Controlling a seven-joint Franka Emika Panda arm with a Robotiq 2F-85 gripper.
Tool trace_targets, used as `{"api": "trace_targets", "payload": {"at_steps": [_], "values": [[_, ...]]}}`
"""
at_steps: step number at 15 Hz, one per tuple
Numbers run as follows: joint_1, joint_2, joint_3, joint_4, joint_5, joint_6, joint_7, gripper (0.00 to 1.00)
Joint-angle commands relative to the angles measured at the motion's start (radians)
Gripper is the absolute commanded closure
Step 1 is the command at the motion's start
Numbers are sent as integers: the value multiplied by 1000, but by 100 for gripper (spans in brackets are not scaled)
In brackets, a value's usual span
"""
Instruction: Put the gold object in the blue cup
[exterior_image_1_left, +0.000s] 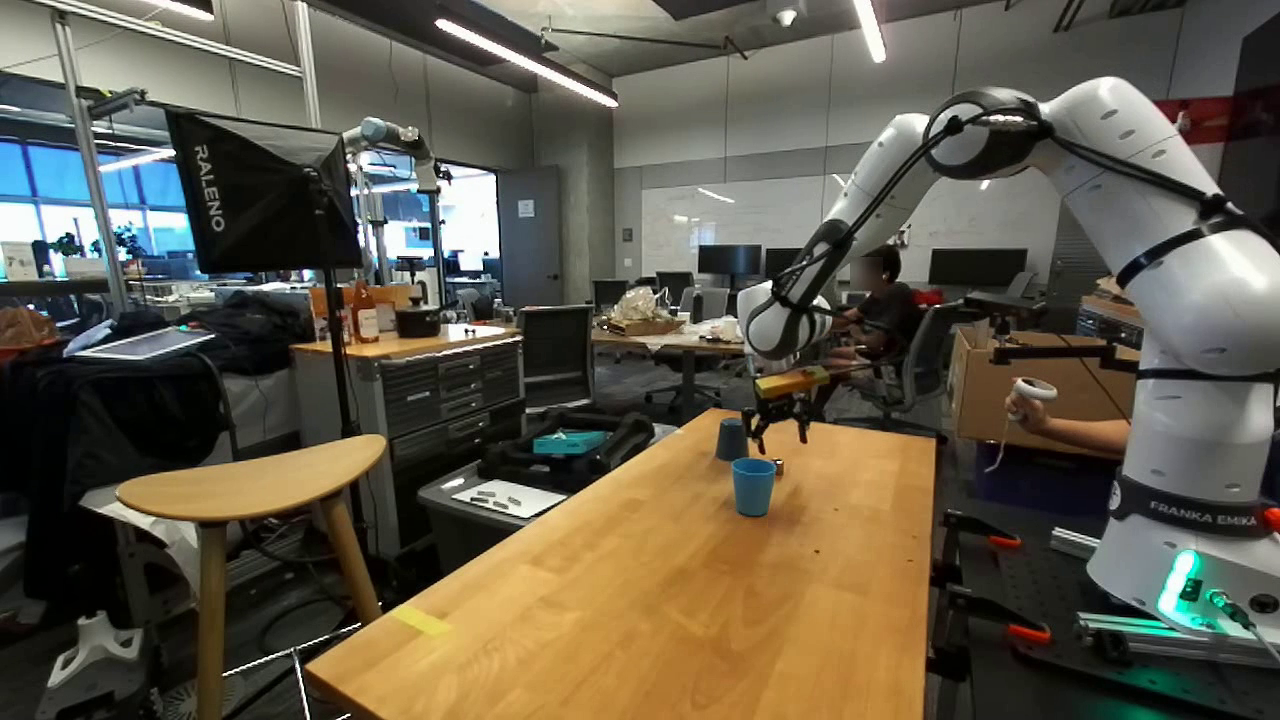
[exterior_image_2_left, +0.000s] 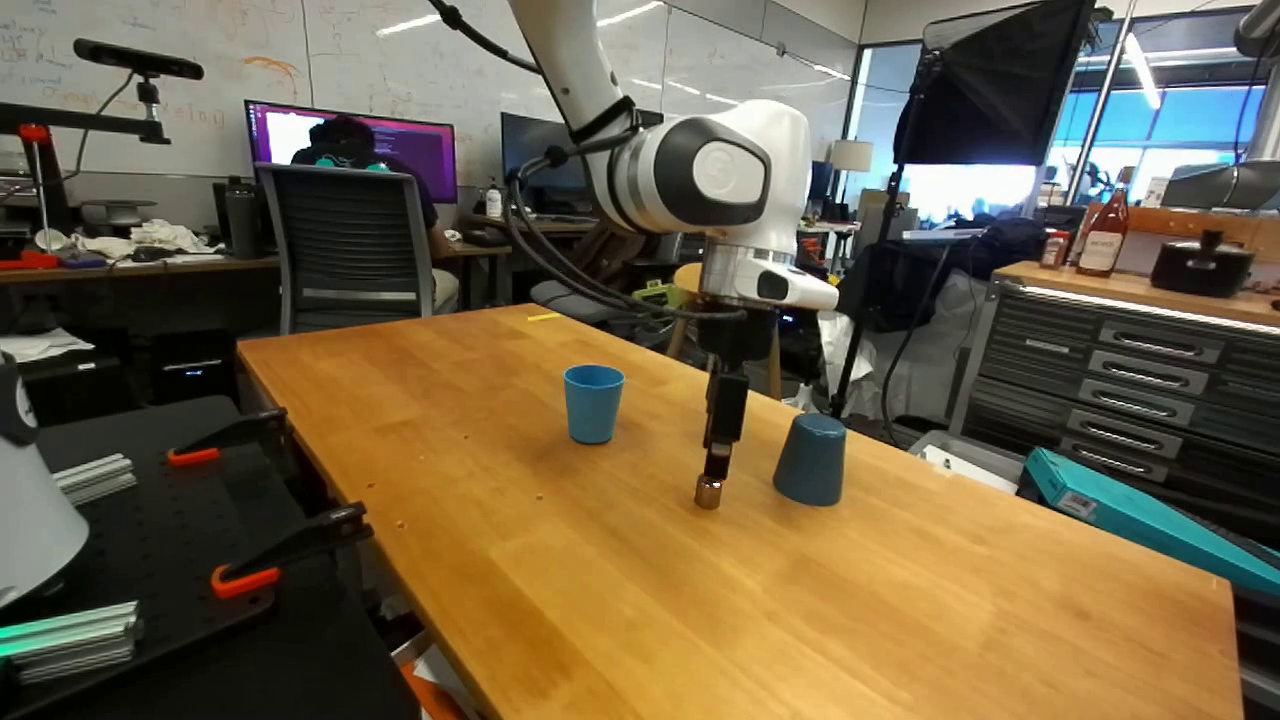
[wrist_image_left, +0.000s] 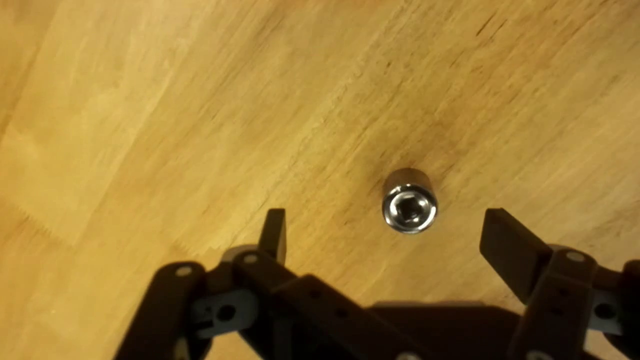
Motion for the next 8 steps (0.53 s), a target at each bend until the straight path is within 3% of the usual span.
{"api": "trace_targets", "payload": {"at_steps": [1,4,5,6,8], "values": [[31,102,-25,70,47,9,16,0],[46,118,-23,50,71,42,20,0],[50,120,-23,47,79,52,19,25],[54,116,-24,40,85,67,20,26],[60,102,-26,28,94,90,20,42]]}}
